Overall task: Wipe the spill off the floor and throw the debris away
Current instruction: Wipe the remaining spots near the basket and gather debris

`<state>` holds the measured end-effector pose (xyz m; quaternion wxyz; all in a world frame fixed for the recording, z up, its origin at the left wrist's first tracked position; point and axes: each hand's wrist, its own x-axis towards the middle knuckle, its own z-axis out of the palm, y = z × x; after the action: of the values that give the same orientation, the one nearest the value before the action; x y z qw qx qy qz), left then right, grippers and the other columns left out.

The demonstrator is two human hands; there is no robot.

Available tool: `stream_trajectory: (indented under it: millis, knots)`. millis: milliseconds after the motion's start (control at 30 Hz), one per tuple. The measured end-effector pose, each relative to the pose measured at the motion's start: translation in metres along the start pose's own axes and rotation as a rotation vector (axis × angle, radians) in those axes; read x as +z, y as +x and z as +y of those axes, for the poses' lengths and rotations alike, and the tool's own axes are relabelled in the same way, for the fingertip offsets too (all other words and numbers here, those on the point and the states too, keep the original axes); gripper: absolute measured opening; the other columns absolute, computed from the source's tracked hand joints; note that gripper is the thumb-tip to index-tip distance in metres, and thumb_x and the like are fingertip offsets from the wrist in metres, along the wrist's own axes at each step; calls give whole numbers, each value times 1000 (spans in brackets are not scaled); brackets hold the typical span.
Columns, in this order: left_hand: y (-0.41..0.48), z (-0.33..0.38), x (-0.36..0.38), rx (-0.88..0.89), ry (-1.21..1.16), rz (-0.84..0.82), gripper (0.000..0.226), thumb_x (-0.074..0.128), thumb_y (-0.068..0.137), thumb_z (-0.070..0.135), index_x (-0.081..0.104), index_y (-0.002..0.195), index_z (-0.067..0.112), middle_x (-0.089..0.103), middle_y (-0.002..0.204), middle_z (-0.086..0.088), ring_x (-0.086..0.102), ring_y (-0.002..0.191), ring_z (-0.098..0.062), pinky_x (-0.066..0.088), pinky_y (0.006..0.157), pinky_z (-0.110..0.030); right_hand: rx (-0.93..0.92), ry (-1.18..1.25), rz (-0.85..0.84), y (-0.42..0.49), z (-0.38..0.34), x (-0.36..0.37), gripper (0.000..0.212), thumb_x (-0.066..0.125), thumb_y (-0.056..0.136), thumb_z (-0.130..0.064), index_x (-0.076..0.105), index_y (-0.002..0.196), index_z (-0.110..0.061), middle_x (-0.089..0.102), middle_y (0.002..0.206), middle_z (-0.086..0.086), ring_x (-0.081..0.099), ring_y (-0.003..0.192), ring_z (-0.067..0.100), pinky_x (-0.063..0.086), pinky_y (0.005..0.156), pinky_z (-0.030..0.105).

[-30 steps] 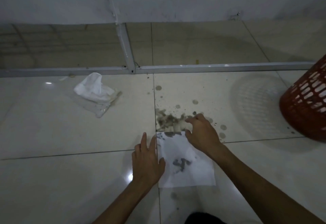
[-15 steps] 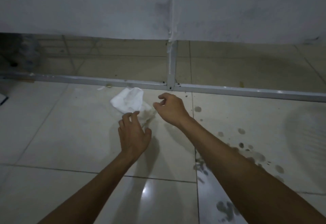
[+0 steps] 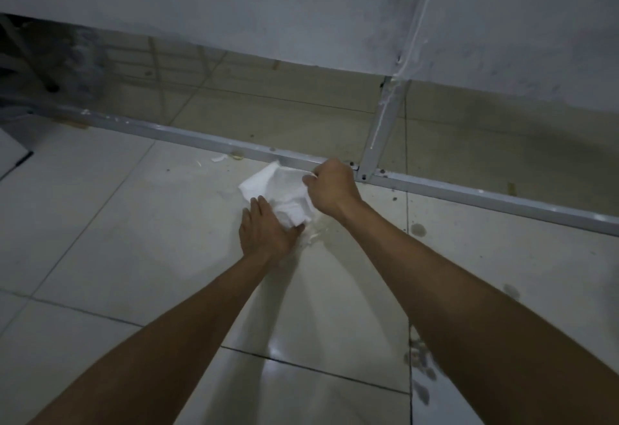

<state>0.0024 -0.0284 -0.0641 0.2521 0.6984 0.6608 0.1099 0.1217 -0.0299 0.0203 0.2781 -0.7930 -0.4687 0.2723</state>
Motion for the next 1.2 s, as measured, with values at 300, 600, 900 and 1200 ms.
stream_trajectory:
  millis: [300, 600, 900, 1200]
  knots:
    - [-3, 1, -3, 3, 115, -60, 98, 57, 75, 64, 15, 144, 9, 19, 154, -13, 14, 142, -36, 18, 115, -47, -246, -111, 131, -19, -26, -63, 32, 53, 93, -21, 67, 82, 6, 68, 81, 18, 61, 70, 27, 42, 57, 27]
    - [-45, 41, -12, 132, -103, 171, 75, 57, 85, 30, 17, 145, 11, 15, 156, -11, 12, 143, -30, 14, 116, -43, -220, 13, 205, -73, -15, -129, 34, 55, 90, -28, 70, 82, 3, 70, 78, 20, 66, 67, 30, 56, 62, 38]
    - [-136, 123, -14, -448, -1625, -347, 33, 42, 92, 40, 53, 109, 14, 58, 105, -9, 62, 82, -24, 51, 65, -33, -11, 141, 268, -143, 66, -182, 36, 56, 90, -30, 67, 74, 0, 65, 64, 16, 61, 55, 24, 54, 59, 37]
    - [-189, 137, 50, -33, -1013, -214, 48, 55, 85, 2, 48, 124, 30, 56, 120, -1, 56, 107, -18, 50, 80, -23, 202, 152, 255, -196, 189, -192, 23, 55, 90, -27, 69, 74, -18, 64, 63, -2, 58, 55, 13, 47, 50, 22]
